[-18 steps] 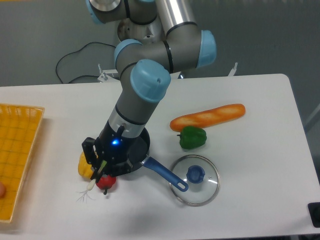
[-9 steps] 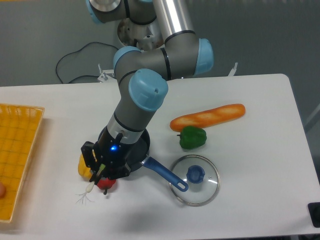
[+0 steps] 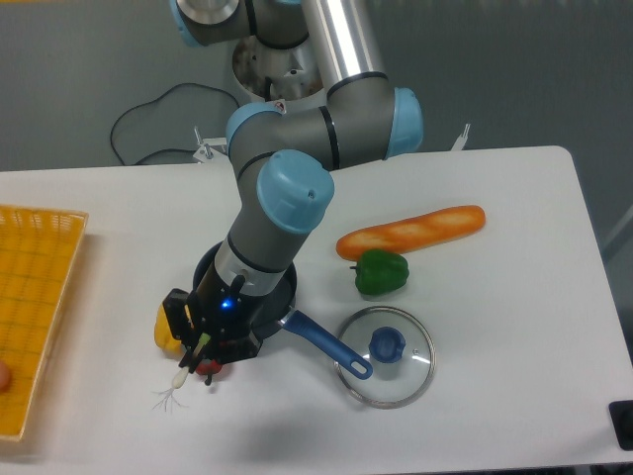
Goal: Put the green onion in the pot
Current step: 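Lower the green onion into the saucepan, roots hanging over the rim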
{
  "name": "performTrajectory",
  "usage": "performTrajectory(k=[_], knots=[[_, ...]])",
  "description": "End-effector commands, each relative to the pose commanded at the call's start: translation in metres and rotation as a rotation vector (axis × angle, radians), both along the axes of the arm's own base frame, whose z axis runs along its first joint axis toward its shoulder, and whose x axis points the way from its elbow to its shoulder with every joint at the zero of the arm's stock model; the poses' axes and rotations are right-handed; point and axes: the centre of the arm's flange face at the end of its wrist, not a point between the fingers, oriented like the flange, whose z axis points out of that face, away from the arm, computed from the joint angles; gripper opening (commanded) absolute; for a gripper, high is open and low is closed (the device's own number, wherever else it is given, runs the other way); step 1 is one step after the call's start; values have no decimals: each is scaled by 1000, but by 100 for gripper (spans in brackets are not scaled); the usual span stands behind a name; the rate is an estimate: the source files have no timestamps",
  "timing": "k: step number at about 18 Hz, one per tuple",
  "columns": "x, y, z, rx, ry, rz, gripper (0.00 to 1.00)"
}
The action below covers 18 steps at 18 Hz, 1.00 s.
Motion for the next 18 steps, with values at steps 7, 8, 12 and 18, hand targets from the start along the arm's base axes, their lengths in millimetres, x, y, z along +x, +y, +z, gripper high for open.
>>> performTrajectory(k=[7,8,12,18], knots=[[-2,3,-11,-11,-9,-4,7],[-2,2,-12,-12,-9,-5,7],[-3,3,-22,-15,-1,-32,7],[-3,3,-30,-24,-8,-34,7]])
